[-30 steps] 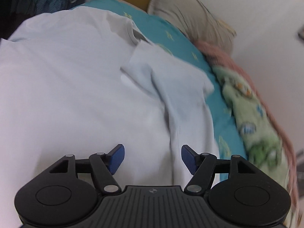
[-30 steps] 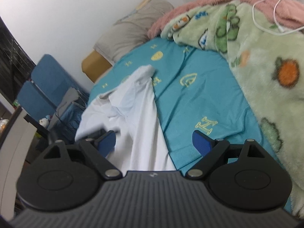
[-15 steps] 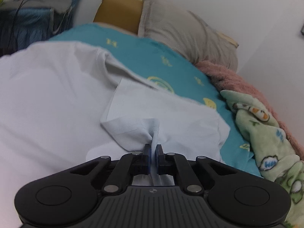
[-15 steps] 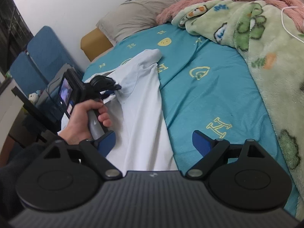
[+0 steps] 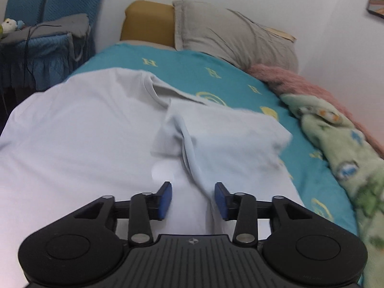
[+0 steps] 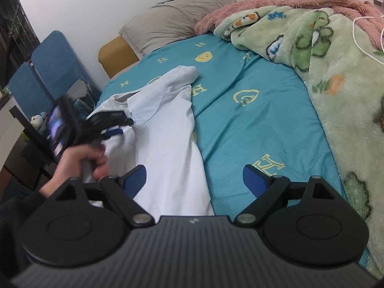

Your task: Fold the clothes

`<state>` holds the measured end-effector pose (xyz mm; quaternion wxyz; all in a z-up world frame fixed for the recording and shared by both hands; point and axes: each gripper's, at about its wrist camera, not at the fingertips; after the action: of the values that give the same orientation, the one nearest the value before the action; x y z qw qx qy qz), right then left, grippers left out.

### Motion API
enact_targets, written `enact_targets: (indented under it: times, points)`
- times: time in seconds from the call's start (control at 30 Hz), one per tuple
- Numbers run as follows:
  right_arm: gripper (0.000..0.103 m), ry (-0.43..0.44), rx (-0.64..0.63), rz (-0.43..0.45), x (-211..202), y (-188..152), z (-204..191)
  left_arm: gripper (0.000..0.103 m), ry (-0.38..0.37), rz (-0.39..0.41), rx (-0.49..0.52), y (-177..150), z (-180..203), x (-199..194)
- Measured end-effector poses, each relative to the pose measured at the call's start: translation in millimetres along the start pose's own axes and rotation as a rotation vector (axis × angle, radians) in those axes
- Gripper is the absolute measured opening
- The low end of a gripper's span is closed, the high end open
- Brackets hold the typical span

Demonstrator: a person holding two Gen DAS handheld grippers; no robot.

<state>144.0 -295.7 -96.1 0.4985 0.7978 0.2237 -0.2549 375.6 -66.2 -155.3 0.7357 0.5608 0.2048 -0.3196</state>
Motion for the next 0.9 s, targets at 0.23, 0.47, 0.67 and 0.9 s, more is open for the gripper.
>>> enact_targets:
  times: [0.23,0.47,0.67,0.9]
  points:
    - [0.089,0.038,0.005,0.030,-21,-1,4,0.052,-0.115,-0.139,-0.002,-87,2,-117]
    - [0.089,0.048,0.009,0.049,-47,-8,5,0.052,-0.214,-0.281,-0.054,-179,2,-191]
    - [0.089,0.064,-0.015,0.062,-71,-20,-1,0.049,-0.248,-0.354,-0.055,-211,2,-207]
    - [0.089,0.075,-0.030,0.066,-80,-24,-7,0.039,-0.306,-0.407,-0.007,-225,10,-207]
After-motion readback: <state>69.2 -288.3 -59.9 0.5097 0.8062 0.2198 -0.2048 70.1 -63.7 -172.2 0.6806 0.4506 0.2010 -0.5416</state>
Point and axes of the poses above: each gripper's, at about its wrist camera, not at the fingertips, and x roughly the way its jaws point, z to its right, y to its top
